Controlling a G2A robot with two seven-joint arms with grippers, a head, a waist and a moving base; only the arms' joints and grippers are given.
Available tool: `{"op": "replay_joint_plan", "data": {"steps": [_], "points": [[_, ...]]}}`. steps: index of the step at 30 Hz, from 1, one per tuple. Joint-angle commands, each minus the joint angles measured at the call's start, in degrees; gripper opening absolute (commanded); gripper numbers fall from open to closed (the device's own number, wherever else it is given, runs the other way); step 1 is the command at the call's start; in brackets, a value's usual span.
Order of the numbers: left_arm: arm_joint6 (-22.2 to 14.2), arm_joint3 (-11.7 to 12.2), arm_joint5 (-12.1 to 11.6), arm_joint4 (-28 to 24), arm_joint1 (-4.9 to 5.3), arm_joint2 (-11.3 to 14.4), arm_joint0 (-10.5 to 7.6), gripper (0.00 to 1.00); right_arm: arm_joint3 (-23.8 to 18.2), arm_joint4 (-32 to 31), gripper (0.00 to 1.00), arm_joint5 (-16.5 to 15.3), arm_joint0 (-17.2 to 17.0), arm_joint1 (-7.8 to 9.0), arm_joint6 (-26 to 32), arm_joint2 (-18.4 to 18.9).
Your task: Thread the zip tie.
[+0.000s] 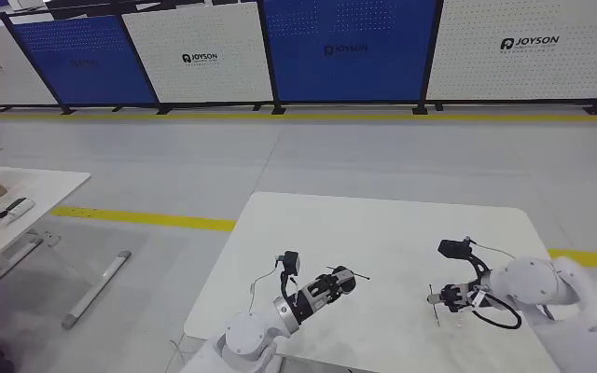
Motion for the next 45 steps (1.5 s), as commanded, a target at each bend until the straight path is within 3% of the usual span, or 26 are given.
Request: {"op": "replay_joint_plan", "data": {"steps": [1,5,13,23,25,34,39,42,45], "points": [[0.0,0.0,0.0,0.0,0.0,0.0,0.0,0.0,0.3,-0.3,0.34,0.5,0.3,-0.21,-0.2,-0.6],[0.0,0.0,0.0,0.0,0.0,0.0,0.0,0.0,0.4,-1.6,0.29,2.1,0.6,-0.53,-0.8,-1.5],[0.0,0.0,0.0,0.0,0.0,0.0,0.0,0.0,1.3,-4.1,0.33,5.1,1.8,-1.59,-1.2,-4.5],[0.0,0.0,0.0,0.0,0.0,0.0,0.0,0.0,3.8,-5.7,0.22,7.5,3.9,-3.04,-1.6,-7.3],[0.0,0.0,0.0,0.0,0.0,0.0,0.0,0.0,4.3,-6.2,0.16,8.0,4.2,-3.36,-1.5,-8.0],[0.0,0.0,0.0,0.0,0.0,0.0,0.0,0.0,6.4,-6.9,0.24,8.7,5.4,-4.45,-1.1,-9.7],[0.0,0.0,0.0,0.0,0.0,0.0,0.0,0.0,7.2,-7.2,0.18,8.9,5.9,-4.94,-0.9,-10.2],[0.0,0.0,0.0,0.0,0.0,0.0,0.0,0.0,7.9,-7.2,0.0,8.8,6.2,-5.25,-0.8,-10.5],[0.0,0.0,0.0,0.0,0.0,0.0,0.0,0.0,7.8,-7.5,0.0,8.9,6.3,-5.36,-0.7,-10.5]]}}
